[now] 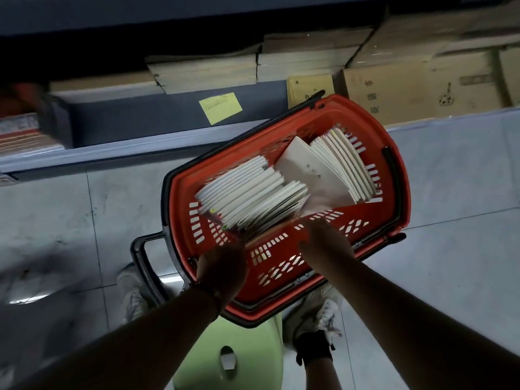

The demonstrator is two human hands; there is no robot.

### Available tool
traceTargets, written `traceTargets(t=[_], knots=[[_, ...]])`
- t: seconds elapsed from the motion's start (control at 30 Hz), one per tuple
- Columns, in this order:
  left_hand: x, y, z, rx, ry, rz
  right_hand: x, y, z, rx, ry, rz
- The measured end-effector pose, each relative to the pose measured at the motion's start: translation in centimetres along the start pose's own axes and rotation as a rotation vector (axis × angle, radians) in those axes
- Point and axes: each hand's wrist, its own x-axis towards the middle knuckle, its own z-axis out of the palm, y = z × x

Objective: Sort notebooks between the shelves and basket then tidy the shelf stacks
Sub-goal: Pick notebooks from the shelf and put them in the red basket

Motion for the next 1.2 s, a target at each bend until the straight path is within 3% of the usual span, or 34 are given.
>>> traceTargets(t=[0.17,0.3,0.43,0.57,0.9,0.97,1.1,1.2], knots=[[1.3,0.4,0.0,-0.16,0.05,-0.047,1.0,0.0,0.2,-0.026,0.003,-0.037],[1.9,1.5,0.7,0.096,-0.009,0.017,1.9,0.0,1.1,-0.049,0.011,-0.081],[1.9,2.4,0.8,0.128,-0.016,0.087,2.2,0.2,1.7,0.031,0.088,-0.053],[1.3,2.7,1.8,-0.085,-0.024,0.121,2.0,0.6,2.2,0.061,0.107,-0.041],[1.4,2.7,-0.4,-0.238,0.007,0.11,1.2,3.0,1.6,0.245,0.086,0.007],[1.3,2.1,-2.2,-0.329,0.068,0.13,1.0,3.1,0.7,0.344,0.087,0.003],[1.2,0.3,-7.2,-0.503,0.241,0.265,0.6,2.6,-3.2,0.849,0.011,-0.034],[1.4,-1.1,-11.1,-0.709,0.236,0.273,0.2,2.1,-6.7,0.995,-0.072,-0.103]])
